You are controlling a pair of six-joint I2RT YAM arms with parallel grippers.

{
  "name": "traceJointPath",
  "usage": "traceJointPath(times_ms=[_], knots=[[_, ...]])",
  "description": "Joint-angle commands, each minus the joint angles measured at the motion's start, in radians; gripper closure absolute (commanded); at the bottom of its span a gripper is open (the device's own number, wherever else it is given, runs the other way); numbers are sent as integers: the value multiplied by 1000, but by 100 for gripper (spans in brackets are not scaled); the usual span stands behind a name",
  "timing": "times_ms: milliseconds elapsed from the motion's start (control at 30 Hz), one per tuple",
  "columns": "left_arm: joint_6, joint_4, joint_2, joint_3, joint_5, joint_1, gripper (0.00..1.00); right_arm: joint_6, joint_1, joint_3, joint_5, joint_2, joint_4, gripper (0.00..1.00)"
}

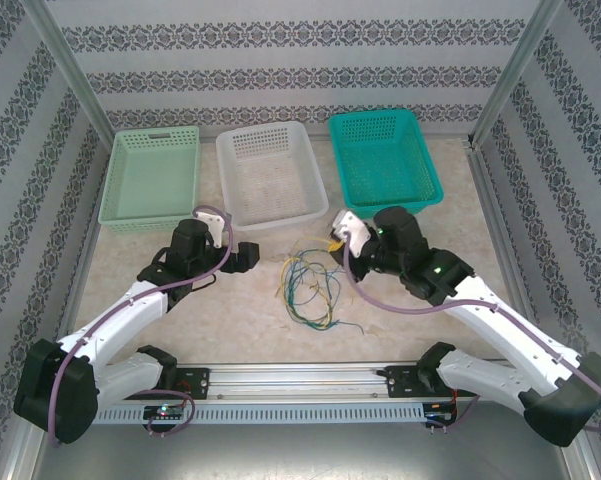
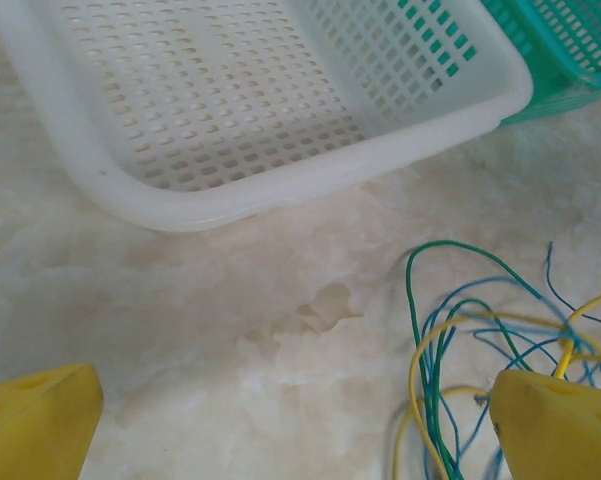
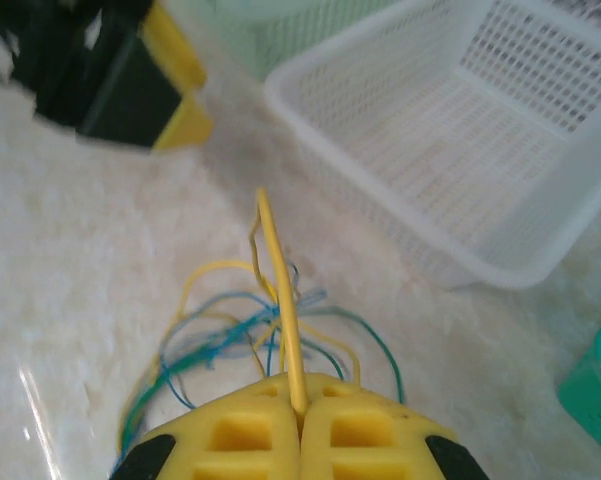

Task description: Untangle the cables

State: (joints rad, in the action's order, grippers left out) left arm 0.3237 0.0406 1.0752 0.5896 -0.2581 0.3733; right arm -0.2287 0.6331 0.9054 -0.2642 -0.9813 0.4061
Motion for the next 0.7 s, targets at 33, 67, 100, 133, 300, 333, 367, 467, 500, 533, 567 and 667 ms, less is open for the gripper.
traceJointPath(times_ms=[33, 67, 100, 133, 300, 333, 367, 467, 500, 533, 567, 667], knots=[[-22, -106, 23, 24, -76, 11, 0, 156, -94, 40, -241, 6, -129, 93], [-20, -127, 32, 23, -95, 11, 0, 174, -103, 42, -260, -8, -132, 94], [-17, -145, 40, 22, -113, 11, 0, 186, -106, 43, -272, -24, -133, 94], [-12, -169, 50, 20, -131, 13, 0, 199, -107, 44, -283, -38, -137, 94], [-3, -243, 120, 41, -231, 26, 0, 257, -108, 32, -355, -91, -193, 95], [-3, -250, 136, 49, -237, 33, 0, 263, -109, 28, -364, -92, -204, 95], [-4, -252, 155, 60, -240, 42, 0, 264, -111, 25, -371, -94, -205, 95], [-2, -259, 208, 88, -240, 66, 1, 288, -129, 20, -383, -99, -197, 94], [0, -261, 226, 94, -235, 69, 1, 303, -139, 14, -390, -99, -199, 94], [9, -263, 244, 101, -225, 75, 2, 318, -151, 2, -401, -97, -209, 95], [16, -268, 264, 107, -216, 78, 2, 331, -162, -13, -416, -93, -223, 95], [17, -303, 308, 117, -210, 90, 3, 359, -177, -53, -451, -85, -255, 95]])
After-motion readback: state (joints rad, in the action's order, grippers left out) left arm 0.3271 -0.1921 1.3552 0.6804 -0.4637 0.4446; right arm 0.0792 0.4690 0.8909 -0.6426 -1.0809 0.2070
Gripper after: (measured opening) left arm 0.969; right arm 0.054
